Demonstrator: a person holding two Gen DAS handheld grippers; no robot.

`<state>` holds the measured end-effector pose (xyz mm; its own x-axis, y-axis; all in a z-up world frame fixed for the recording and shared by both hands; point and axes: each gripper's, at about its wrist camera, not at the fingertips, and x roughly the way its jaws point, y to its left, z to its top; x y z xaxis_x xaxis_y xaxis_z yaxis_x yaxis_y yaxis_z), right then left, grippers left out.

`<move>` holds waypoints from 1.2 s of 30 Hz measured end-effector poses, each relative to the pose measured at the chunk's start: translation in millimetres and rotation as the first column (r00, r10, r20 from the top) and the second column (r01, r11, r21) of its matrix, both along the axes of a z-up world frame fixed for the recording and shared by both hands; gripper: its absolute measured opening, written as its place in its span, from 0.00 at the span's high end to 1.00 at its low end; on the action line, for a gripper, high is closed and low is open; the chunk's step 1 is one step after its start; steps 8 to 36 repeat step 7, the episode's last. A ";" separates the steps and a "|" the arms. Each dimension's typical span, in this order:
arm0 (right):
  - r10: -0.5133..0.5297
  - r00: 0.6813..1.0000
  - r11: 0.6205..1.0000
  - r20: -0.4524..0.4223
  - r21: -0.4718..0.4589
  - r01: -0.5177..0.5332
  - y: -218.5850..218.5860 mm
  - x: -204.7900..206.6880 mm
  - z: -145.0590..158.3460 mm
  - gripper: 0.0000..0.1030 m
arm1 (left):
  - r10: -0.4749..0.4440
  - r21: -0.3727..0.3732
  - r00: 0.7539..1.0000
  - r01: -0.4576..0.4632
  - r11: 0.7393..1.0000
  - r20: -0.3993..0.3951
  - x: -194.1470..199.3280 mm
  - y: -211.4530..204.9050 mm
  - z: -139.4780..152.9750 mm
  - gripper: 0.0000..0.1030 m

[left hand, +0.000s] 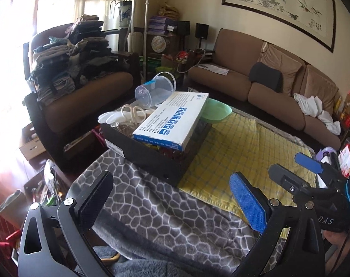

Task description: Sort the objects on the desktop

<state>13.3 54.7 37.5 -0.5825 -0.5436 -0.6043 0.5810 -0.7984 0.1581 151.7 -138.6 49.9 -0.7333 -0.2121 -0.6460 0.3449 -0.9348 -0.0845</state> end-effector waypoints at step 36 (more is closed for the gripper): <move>0.019 0.999 0.997 -0.036 -0.069 -0.021 28.0 26.0 22.9 0.02 | -0.003 -0.091 1.000 0.002 0.996 -0.012 34.5 34.6 18.2 0.00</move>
